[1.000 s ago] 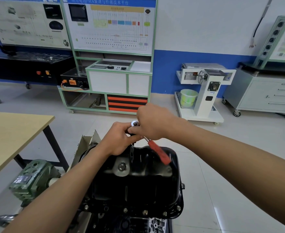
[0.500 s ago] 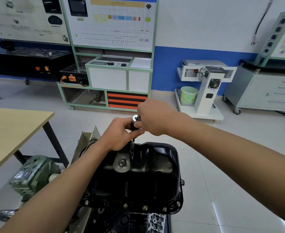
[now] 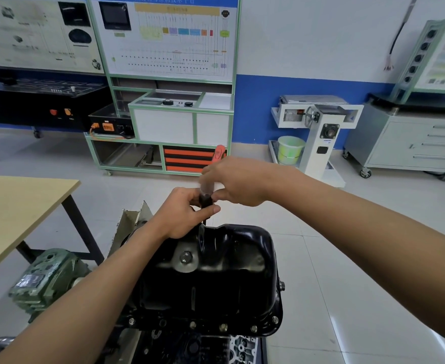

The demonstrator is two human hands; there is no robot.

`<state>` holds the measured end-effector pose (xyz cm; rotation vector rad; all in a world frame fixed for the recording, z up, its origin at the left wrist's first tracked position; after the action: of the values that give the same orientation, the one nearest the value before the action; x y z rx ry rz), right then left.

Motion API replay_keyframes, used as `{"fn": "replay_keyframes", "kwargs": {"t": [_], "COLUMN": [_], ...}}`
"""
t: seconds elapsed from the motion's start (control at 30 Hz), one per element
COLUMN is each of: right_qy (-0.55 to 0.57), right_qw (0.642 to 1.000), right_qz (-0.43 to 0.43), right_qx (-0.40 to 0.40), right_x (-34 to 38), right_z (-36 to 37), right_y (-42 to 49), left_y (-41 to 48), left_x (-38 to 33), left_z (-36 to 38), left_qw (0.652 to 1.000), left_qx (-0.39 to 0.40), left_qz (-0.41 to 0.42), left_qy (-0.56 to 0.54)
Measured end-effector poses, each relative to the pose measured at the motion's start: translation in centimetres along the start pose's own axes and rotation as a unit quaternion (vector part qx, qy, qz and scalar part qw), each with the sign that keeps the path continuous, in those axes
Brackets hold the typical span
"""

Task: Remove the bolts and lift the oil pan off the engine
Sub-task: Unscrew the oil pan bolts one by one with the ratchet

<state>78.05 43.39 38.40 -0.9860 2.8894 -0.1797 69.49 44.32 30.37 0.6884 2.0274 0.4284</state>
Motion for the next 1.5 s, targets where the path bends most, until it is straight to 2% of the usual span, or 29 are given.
{"fn": "replay_keyframes", "kwargs": {"t": [0.17, 0.27, 0.33, 0.47, 0.57, 0.7, 1.1, 1.5], "right_qy": [0.002, -0.049, -0.017, 0.122, 0.148, 0.159, 0.034, -0.124], "right_qw": [1.0, 0.994, 0.99, 0.977, 0.973, 0.97, 0.992, 0.986], "right_qz": [0.005, 0.051, 0.08, 0.144, 0.166, 0.171, 0.109, 0.029], "right_qx": [-0.012, -0.089, -0.116, -0.095, -0.054, -0.07, -0.057, -0.103], "right_x": [-0.2, -0.6, -0.6, -1.2, -1.2, -1.3, 0.4, 2.3], "right_z": [-0.4, -1.1, -0.9, 0.6, 1.4, 0.6, -0.7, -1.7], "right_y": [-0.4, -0.1, 0.0, 0.8, 1.3, 1.1, 1.1, 0.5], "left_y": [0.0, 0.0, 0.0, 0.2, 0.3, 0.2, 0.1, 0.1], "left_x": [-0.2, 0.1, 0.0, -0.7, -0.8, -0.7, -0.3, -0.4], "left_z": [-0.1, 0.1, 0.3, 0.1, 0.1, 0.0, -0.3, -0.2], "left_qw": [1.0, 0.999, 0.999, 0.999, 0.999, 0.999, 1.0, 1.0], "left_qx": [-0.007, -0.014, -0.012, -0.01, -0.003, -0.014, -0.029, -0.014], "left_qz": [0.006, -0.003, 0.003, 0.023, 0.027, 0.02, 0.012, 0.006], "left_qy": [-0.005, -0.031, -0.043, -0.03, -0.027, -0.023, -0.001, 0.005]}}
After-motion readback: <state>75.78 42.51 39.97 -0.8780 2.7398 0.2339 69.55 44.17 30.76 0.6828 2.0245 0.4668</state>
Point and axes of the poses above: each hand's wrist, its own y-axis towards the middle knuckle, its own z-axis out of the palm, x = y × z, the point moved 9 cm from there along y, towards the middle knuckle, and after that the axes turned 15 degrees about z, right-handed, at the moved point
